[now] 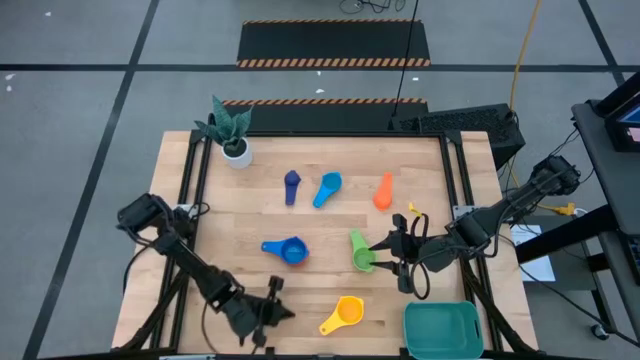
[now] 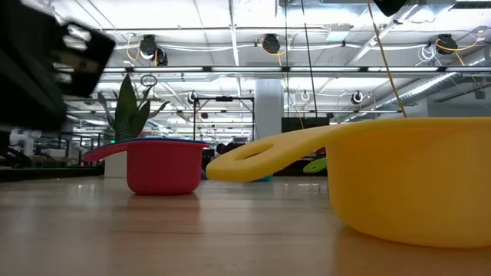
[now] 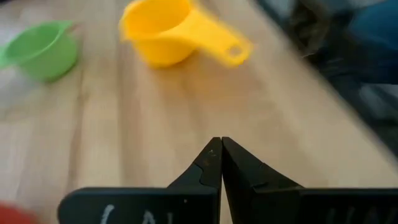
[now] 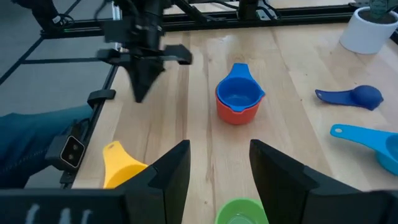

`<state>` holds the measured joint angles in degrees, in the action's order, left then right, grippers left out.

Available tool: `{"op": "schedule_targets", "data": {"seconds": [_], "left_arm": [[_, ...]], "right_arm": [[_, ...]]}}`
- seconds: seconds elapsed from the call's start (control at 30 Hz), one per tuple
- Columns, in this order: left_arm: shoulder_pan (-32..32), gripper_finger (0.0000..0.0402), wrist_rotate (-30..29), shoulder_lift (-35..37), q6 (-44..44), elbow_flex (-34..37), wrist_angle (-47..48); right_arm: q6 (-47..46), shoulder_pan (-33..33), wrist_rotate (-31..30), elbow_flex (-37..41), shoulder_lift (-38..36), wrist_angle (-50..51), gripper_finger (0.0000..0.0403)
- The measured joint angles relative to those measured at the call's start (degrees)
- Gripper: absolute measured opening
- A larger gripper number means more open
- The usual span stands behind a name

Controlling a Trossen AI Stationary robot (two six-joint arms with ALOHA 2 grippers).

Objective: Nest measuring cups in basket
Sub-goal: Stack the yellow measuring cup on top of the blue measuring cup

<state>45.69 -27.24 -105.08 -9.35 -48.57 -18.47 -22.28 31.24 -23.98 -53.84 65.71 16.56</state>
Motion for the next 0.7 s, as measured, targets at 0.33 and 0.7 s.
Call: {"op": "schedule_targets", "data": {"seconds": [0.33,0.7], "left_arm": [[1.58,0.0041,-0.87,-2.68,3.62,-10.29,3.45],[-2.01,0.0231,2.58,-15.97,0.16,-25.60,1.93]], "right_arm": [[-2.54,1.12,-0.03,0.00,1.32,0.06,0.0160],[-0.76,1.11,0.01,0.00,1.30,-0.45,0.0160]]}}
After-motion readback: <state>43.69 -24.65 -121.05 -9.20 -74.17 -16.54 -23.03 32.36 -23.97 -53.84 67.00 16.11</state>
